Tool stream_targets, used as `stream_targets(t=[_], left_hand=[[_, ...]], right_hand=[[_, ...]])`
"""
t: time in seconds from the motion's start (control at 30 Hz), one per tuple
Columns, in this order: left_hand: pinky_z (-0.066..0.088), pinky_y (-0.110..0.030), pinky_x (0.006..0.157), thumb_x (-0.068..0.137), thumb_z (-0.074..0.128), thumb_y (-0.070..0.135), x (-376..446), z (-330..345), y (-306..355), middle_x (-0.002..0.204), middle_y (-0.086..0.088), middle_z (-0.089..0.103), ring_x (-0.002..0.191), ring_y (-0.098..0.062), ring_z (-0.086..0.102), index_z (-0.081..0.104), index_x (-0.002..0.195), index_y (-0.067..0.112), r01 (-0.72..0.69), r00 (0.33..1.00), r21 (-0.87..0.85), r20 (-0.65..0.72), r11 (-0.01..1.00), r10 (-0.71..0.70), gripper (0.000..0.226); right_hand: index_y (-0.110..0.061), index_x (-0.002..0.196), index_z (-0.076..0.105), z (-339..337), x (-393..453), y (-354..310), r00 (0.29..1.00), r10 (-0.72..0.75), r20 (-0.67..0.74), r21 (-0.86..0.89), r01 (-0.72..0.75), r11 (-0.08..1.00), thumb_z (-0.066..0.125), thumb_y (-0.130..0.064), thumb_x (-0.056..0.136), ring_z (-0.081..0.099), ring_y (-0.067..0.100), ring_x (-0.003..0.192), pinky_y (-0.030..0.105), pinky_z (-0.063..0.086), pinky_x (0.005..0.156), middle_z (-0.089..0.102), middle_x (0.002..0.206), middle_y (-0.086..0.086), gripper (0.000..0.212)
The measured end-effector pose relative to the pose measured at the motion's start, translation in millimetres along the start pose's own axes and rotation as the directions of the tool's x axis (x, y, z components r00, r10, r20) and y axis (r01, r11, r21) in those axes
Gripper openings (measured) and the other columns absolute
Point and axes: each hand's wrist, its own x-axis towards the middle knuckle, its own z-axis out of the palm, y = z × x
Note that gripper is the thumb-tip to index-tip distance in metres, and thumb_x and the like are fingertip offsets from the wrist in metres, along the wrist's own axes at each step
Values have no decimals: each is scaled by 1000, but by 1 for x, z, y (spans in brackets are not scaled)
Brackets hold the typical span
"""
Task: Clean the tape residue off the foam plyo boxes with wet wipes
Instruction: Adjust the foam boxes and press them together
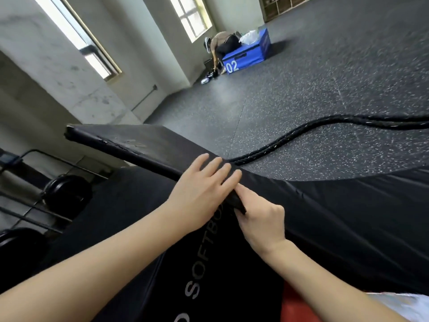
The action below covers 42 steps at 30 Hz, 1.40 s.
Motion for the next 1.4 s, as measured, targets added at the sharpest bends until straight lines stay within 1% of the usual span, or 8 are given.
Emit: stream_targets(t=[0.23,0.4,0.63,0.73,0.83,1.0,1.13,1.4], left_hand=[[48,-39,74,90,47,13,8,0,-11,91,0,58,81,-28,60,44,135,25,50,980,-28,196,998,-43,47],[50,-41,78,81,40,9,-15,-3,-37,95,-4,61,84,-30,59,44,141,24,104,993,-14,65,994,-103,62],[55,-45,74,78,25,6,-88,-37,-81,97,-10,66,86,-33,65,62,133,15,233,957,38,-185,972,-223,67],[55,-45,76,71,40,3,-118,-54,-82,100,-11,69,88,-34,67,66,125,9,277,946,27,-181,960,-268,60],[51,-46,90,58,66,4,-134,-58,-71,115,-11,68,101,-33,66,63,127,6,349,931,36,-126,936,-342,70],[47,-46,93,71,69,27,-103,-50,2,130,-15,59,107,-35,60,50,138,12,235,972,-51,-15,971,-236,71],[45,-35,71,84,61,14,-80,-54,22,109,-8,63,89,-29,63,41,143,21,271,961,-100,82,957,-264,63],[40,-31,54,75,43,11,-137,-53,-20,72,-2,57,62,-26,59,64,114,23,319,946,-48,-54,947,-321,46]], right_hand=[[-19,128,68,-20,-8,-3,999,-1,54,-3,2,1000,93,-18,58,70,11,105,29,59,70,73,121,-6,74],[-16,135,63,-53,-41,39,993,41,115,-143,-24,989,93,-15,53,68,17,114,28,50,94,69,129,0,87],[-29,128,70,-97,-65,61,990,117,78,-178,-102,979,92,1,45,74,16,101,26,53,58,72,123,-7,91],[-25,122,74,-98,-55,32,998,1,-60,-99,-6,995,64,-26,69,70,11,102,16,44,61,74,118,-5,54],[-22,120,75,-92,-43,6,990,-46,-131,-84,35,996,46,-28,72,73,11,97,16,40,62,74,118,-3,56],[-24,121,74,-69,-39,-37,982,-101,-162,-73,90,993,75,7,53,73,15,100,16,42,70,74,118,-4,75],[-23,121,75,-61,-38,-54,988,-114,-106,-61,108,992,80,15,42,73,14,101,19,45,75,74,117,-6,88],[-17,136,64,-90,-64,-49,954,-298,42,-180,300,937,79,-15,78,71,15,109,23,51,83,69,130,-2,60]])
